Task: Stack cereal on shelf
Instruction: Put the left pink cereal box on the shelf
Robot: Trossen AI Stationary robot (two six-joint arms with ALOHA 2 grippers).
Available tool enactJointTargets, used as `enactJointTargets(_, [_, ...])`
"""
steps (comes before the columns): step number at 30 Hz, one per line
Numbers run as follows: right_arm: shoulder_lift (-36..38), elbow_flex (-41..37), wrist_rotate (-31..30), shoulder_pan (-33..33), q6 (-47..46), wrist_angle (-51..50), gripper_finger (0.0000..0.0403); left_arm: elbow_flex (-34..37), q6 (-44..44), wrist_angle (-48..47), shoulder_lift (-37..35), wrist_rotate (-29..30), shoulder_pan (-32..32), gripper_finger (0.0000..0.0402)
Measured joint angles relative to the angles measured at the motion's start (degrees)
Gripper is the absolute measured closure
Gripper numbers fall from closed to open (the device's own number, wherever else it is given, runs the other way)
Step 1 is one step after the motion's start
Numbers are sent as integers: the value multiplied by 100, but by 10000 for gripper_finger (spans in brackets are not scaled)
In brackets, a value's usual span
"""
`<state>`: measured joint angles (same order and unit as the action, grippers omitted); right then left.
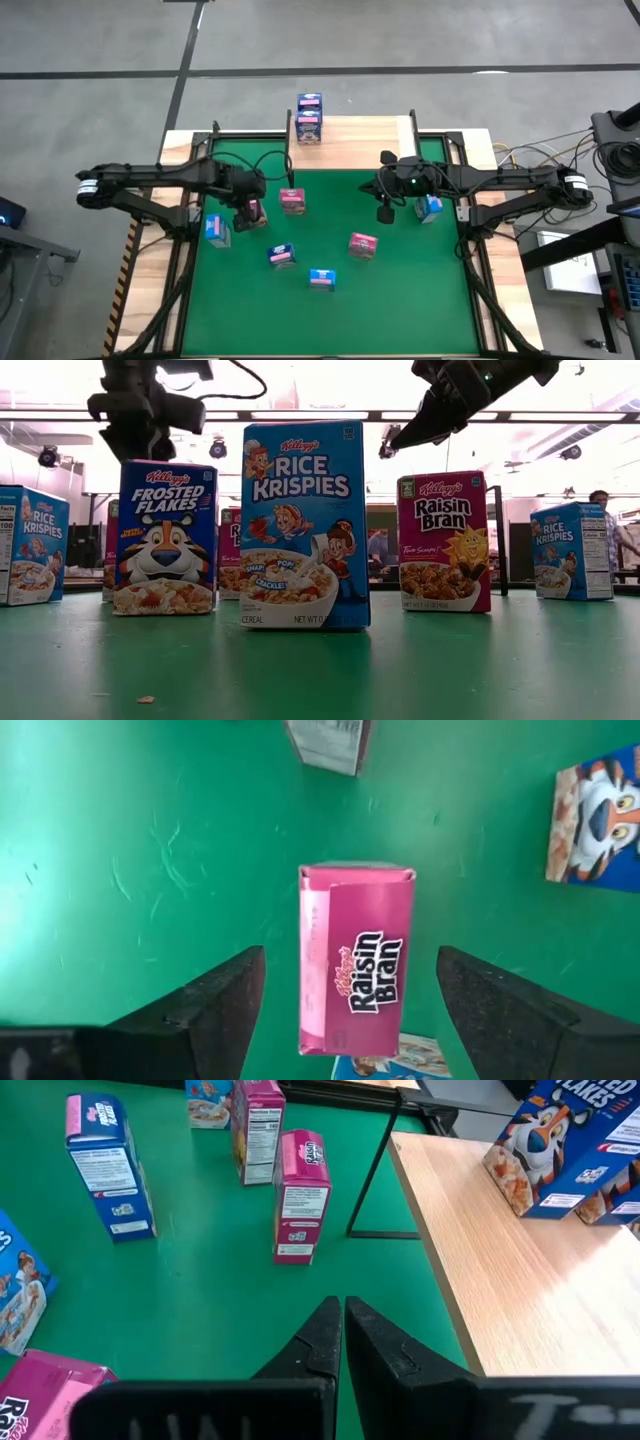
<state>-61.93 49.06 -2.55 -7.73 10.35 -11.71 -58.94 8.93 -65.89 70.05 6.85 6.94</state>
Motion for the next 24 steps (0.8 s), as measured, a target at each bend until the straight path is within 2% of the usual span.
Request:
enactJointTargets(12, [0,-2,0,0,-91,-10,394,388,199,190,110,2,0,131])
enactJointTargets(24, [0,-2,0,0,-152,-82,394,387,166,199,174,-7,0,229])
